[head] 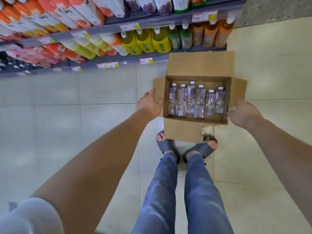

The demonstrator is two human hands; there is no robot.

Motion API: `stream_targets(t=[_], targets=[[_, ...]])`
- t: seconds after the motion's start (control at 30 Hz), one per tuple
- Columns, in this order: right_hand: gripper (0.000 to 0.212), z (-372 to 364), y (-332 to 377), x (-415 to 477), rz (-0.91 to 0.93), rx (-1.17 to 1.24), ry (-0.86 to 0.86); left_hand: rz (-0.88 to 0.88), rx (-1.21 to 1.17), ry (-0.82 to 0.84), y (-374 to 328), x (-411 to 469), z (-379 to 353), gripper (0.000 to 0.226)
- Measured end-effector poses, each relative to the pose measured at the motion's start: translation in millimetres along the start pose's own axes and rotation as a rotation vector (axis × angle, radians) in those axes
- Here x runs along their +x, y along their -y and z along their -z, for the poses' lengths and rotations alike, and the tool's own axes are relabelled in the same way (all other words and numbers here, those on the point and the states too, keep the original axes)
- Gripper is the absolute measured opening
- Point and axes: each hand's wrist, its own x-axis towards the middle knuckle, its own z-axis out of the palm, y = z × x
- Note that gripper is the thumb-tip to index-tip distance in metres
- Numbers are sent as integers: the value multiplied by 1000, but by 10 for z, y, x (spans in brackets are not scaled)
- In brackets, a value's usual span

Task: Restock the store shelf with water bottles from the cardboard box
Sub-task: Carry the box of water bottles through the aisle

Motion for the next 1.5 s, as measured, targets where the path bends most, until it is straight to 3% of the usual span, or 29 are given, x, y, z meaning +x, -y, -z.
stream_targets(t=[0.07,0.17,0.27,0.43,1.0,1.13,1.5], targets=[[63,-129,15,211,-3,11,-14,50,-50,2,108,185,-187,65],[53,-303,39,514,10,76,-13,-19,88,16,249,446,-444,64],[57,-529,6,805,20,141,-29,-92,245,32,293,706,-738,65],[52,-952,-156,1323,7,112,-27,-134,257,15,263,1217,-1197,66],[99,-1481,-342,2938,-87,94,-247,-19,372,-97,70,2833,-2198,103],[107,-1580,-348,3087,-64,137,-275,77,159,-170,32,3048,-2268,102],[95,-1699,-452,3132,-13,256,-391,48,-309,-234,160,3036,-2394,90]])
